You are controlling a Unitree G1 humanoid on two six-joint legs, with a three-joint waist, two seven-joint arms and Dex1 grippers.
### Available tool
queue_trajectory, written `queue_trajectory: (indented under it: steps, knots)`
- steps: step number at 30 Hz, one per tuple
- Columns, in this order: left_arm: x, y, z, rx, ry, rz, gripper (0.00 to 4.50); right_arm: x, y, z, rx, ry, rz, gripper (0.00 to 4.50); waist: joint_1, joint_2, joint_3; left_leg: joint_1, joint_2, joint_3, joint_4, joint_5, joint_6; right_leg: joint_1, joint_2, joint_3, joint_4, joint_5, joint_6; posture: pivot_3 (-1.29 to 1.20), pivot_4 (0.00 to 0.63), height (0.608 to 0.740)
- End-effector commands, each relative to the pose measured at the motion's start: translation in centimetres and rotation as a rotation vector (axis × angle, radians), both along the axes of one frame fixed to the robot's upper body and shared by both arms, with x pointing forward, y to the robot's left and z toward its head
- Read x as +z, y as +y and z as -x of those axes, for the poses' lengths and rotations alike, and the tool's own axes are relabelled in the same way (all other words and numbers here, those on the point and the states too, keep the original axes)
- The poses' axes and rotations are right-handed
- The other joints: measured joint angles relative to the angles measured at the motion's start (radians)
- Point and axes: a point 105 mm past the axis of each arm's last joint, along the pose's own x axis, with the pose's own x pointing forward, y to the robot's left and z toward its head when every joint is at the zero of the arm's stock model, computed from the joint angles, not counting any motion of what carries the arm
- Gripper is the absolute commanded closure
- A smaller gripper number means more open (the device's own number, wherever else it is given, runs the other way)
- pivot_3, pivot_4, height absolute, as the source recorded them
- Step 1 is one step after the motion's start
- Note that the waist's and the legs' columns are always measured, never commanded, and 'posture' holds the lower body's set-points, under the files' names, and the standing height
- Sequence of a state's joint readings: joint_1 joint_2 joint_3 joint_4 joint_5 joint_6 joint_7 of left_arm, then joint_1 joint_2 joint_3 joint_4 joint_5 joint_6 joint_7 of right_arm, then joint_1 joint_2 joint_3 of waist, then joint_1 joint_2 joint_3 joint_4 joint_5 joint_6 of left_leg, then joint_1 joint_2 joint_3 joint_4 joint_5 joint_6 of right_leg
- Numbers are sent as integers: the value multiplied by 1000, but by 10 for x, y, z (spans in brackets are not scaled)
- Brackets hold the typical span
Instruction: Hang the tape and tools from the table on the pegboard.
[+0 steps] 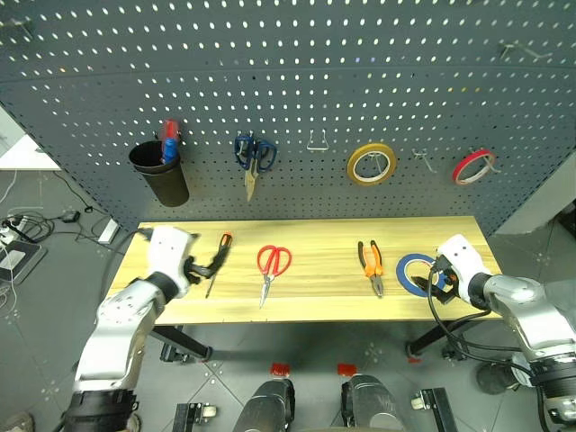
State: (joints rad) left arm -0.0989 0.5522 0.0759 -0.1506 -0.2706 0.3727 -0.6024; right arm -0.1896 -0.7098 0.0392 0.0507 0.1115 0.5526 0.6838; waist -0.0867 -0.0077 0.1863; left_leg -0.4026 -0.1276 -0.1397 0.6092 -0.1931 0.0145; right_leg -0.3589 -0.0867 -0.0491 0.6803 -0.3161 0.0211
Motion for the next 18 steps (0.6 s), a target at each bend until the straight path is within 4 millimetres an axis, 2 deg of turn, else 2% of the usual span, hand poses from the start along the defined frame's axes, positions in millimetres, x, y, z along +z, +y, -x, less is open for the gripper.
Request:
queue_trajectory:
  steps: [1, 3, 8, 12, 18]
  knots:
    - [8, -37, 6, -250, 17, -16, 652, 9, 5, -11, 19, 8, 9, 0, -6, -3, 18, 0, 1, 4, 0, -1, 2, -1, 0, 3, 0, 0, 0, -239, 267, 740]
    - [10, -54, 6, -368, 30, -15, 652, 3, 9, -15, 26, 46, 18, 0, -10, -7, 34, 0, 1, 8, 0, -3, 4, -2, 0, 6, 0, 0, 1, -243, 285, 740]
    - [5, -63, 0, -461, 42, -97, 652, -7, 14, -19, 50, 95, 49, 0, -13, -12, 56, -10, 1, 12, 2, -5, 6, -12, 0, 9, -1, -1, 2, -243, 300, 740]
    - [6, -86, 1, -613, 39, -103, 652, -28, 13, -25, 45, 167, 125, 0, -14, -14, 79, -14, 1, 14, 5, -5, 5, -15, -1, 9, 0, 0, 3, -247, 314, 740]
    - [4, -94, -3, -635, 17, -117, 652, -41, 9, -36, 49, 177, 202, 0, -22, -14, 86, -15, 1, 14, 10, -6, 7, -15, -1, 11, 0, 2, 6, -245, 301, 740]
